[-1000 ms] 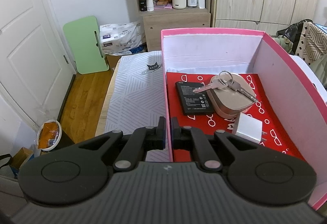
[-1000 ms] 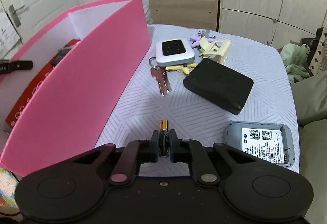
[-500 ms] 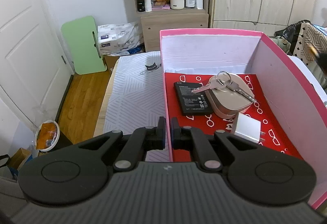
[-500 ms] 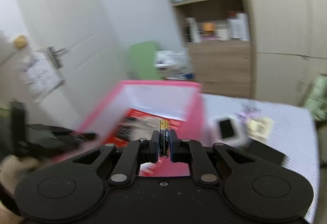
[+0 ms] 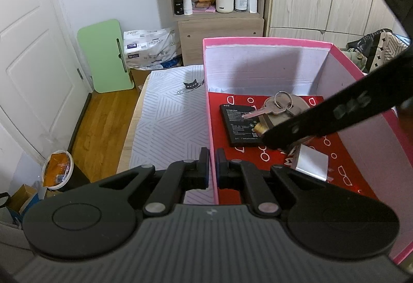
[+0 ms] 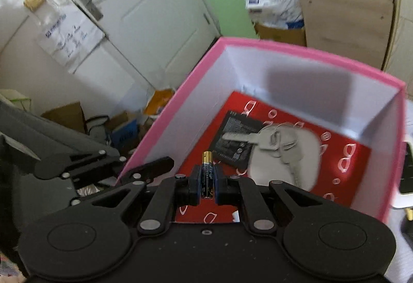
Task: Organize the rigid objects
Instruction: 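Lower the AA battery into the box beside the power bank and release, then reach the right gripper down to the grey router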
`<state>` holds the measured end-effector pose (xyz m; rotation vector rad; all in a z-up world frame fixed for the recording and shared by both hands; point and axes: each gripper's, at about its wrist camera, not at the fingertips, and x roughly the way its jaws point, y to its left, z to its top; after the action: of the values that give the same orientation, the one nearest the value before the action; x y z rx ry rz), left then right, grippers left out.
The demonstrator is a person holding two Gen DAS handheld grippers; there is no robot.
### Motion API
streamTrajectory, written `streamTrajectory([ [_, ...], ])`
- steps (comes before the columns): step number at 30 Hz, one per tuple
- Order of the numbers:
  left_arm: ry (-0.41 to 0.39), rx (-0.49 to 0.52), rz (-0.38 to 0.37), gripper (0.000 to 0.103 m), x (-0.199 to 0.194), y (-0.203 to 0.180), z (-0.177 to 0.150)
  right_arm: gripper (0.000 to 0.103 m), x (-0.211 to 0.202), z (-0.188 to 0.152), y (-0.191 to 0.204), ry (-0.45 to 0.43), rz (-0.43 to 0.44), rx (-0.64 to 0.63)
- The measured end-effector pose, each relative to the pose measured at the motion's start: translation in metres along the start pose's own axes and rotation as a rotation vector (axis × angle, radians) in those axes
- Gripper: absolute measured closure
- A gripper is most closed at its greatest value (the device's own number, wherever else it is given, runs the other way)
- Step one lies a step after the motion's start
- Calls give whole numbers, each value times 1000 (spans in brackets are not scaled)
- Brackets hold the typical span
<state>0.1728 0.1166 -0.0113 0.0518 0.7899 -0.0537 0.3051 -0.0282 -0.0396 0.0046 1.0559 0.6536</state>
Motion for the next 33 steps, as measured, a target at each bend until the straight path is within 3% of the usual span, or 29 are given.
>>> streamTrajectory([
  [5,-4,10,8,98,0,-2,0,91,15,-5,11,45,-57,-57],
  [10,-4,3,3,98,-1,-2,-1,86,7,-2,16,8,-83,-106],
  [15,-3,7,5,98,0,-2,0,86,-34,-7,16,-103,-76,-97],
  [20,-4,2,1,98,0,-2,0,79,-80,-19,9,-206,-58,-71],
  [25,-4,4,2,98,1,-2,0,78,-111,-28,-8,-229,-57,-15],
  [33,3,3,1,98,2,-3,1,70,-159,-64,-35,-303,-140,13],
])
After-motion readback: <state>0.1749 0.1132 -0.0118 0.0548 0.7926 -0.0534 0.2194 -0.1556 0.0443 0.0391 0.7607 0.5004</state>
